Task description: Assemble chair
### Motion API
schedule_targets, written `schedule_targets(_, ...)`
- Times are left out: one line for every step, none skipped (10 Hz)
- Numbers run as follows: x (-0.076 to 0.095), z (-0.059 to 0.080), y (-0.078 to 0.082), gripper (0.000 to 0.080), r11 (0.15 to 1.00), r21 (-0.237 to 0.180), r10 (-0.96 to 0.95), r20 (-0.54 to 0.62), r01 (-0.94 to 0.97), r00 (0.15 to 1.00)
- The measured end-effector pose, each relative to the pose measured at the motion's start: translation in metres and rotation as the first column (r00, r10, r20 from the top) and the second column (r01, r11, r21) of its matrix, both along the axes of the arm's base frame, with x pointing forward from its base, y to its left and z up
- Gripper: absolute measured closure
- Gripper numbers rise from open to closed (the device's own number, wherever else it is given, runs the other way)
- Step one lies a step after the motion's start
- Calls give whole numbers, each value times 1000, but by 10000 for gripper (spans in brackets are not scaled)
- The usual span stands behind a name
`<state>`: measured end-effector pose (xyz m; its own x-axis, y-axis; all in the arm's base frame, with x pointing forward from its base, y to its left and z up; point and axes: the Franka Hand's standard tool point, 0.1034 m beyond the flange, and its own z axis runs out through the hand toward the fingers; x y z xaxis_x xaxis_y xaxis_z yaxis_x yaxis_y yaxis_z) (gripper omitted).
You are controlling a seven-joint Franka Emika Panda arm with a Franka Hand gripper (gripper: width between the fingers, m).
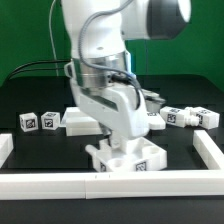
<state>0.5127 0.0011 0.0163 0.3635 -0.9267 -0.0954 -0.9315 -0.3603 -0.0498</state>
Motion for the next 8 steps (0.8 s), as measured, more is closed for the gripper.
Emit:
schedule_targets(1, -1, 13, 771, 996, -7, -92, -2, 92, 996)
schedule_targets(1, -1, 8, 771, 1000, -13, -16, 6, 16, 1000)
schedule_targets(1, -1, 6, 771, 1000, -14, -21, 6, 21, 1000)
schedule_targets(1, -1, 7, 771, 1000, -14, -19, 6, 19, 1000)
schedule_targets(1, -1, 8, 771, 1000, -13, -20, 5, 20, 1000)
schedule_targets(4, -1, 19, 771, 996, -8, -87, 2, 87, 996)
schedule_targets(6, -3, 38, 771, 989, -3, -146, 1, 146, 989)
schedule_targets(8, -4, 57, 770, 985, -1, -173, -8, 173, 985)
